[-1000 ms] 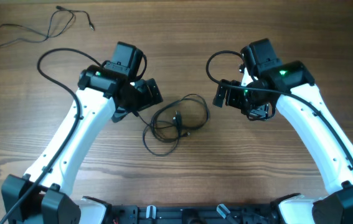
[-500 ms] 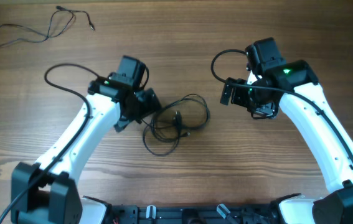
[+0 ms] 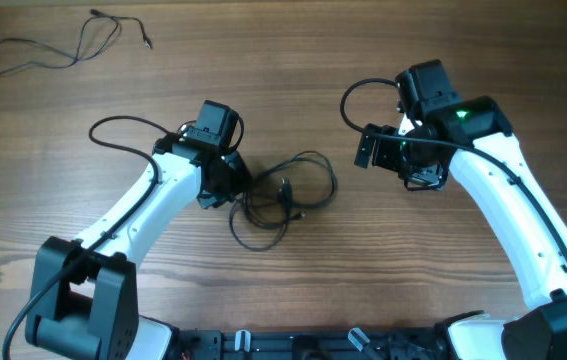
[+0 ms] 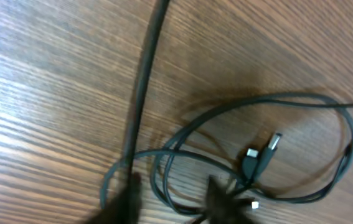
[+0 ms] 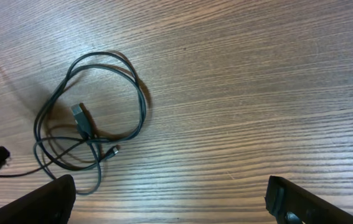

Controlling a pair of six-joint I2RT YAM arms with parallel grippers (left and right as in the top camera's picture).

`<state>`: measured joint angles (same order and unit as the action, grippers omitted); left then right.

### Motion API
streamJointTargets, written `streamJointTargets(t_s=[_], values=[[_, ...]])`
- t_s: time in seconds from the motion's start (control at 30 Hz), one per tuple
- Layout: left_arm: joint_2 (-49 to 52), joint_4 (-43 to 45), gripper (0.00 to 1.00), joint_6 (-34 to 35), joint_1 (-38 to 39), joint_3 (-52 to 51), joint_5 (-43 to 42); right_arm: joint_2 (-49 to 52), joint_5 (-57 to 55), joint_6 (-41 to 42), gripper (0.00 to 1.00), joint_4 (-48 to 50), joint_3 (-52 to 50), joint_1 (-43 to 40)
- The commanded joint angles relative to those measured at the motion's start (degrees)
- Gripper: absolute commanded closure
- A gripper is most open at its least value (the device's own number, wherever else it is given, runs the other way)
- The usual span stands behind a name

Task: Untangle cables

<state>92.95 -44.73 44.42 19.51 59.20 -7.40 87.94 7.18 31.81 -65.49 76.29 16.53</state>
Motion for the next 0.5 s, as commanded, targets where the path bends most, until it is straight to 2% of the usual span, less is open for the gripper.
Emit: streamJointTargets(t_s=[0.0, 0.13, 0.2, 0.3, 0.47], values=[[0.5, 0.0, 0.96, -0.3, 0.2, -0.1, -1.6, 0.8, -1.2, 0.3, 0.0, 0.5, 0.0, 0.0], [-1.6, -2.4, 0.96, -1.1, 0.1, 2.4, -1.6, 0.8, -1.2, 0.3, 0.0, 0.5, 0.0, 0.0], [-4.6, -6.2, 0.96, -4.5, 0.1, 7.3, -1.6, 0.8, 0.7, 0.3, 0.0, 0.5, 0.0, 0.0], [-8.4, -9.9, 0.96, -5.4, 0.1, 14.1, -1.6, 0.8, 3.2, 0.3, 0.0, 0.6, 0.0, 0.0], [-15.2, -10.3, 0.96, -5.4, 0.5, 21.8, -2.2, 0.8, 3.2, 0.3, 0.0, 0.8, 0.0, 0.0]])
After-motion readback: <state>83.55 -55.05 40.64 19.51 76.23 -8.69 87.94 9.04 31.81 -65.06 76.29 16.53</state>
